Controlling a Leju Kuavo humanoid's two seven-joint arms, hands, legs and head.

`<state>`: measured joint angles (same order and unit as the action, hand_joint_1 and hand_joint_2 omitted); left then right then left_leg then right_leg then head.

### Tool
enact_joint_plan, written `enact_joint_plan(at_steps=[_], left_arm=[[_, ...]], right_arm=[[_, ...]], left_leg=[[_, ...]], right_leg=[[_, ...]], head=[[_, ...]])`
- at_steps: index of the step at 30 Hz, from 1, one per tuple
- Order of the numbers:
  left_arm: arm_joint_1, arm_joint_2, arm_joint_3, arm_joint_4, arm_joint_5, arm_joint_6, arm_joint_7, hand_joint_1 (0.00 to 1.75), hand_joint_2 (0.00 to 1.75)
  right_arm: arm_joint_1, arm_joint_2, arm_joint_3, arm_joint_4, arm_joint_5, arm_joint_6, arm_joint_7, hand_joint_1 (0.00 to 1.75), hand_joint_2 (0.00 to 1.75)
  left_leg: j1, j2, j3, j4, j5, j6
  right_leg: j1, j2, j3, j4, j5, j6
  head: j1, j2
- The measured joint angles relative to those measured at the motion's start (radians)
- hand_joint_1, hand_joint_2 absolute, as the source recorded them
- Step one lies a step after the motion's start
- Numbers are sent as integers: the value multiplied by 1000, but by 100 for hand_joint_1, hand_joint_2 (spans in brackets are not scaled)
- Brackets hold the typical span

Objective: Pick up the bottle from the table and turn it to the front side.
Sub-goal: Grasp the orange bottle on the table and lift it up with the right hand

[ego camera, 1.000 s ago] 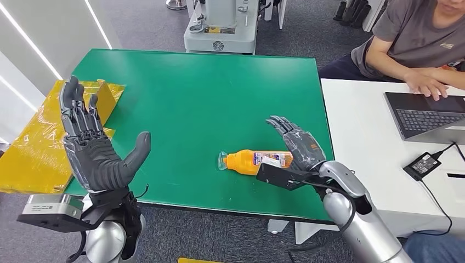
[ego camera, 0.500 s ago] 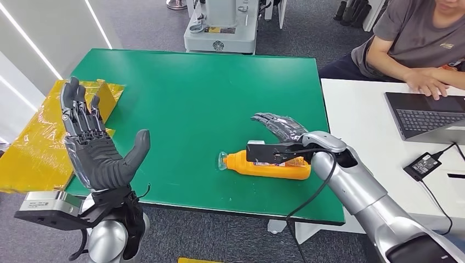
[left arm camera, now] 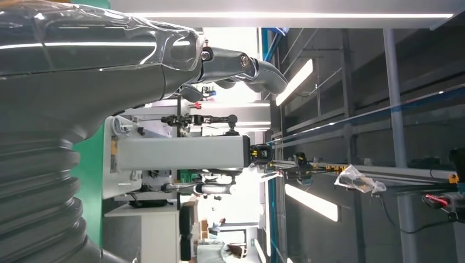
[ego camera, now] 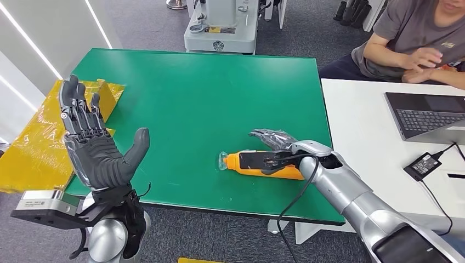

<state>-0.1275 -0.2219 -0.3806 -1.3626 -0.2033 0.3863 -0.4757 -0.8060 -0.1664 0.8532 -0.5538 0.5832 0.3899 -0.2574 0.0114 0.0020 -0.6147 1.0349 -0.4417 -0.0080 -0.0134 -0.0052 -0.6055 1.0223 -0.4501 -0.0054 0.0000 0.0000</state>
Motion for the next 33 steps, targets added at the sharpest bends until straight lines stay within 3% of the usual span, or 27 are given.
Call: enact_joint_plan(at_steps=[12,33], left_arm=[[-10,-1,0,0,20,-2,5,0,175],[-16,4,-2,3,37,-5,5,0,175]], right_arm=[[30,-33,27,44,14,-32,71,0,175],[56,-87,31,51,-3,-26,93,0,175]], left_leg=[[0,0,0,0,0,0],[0,0,0,1,0,0]], right_leg=[[0,0,0,0,0,0],[0,0,1,0,0,0]], head=[[0,0],[0,0]])
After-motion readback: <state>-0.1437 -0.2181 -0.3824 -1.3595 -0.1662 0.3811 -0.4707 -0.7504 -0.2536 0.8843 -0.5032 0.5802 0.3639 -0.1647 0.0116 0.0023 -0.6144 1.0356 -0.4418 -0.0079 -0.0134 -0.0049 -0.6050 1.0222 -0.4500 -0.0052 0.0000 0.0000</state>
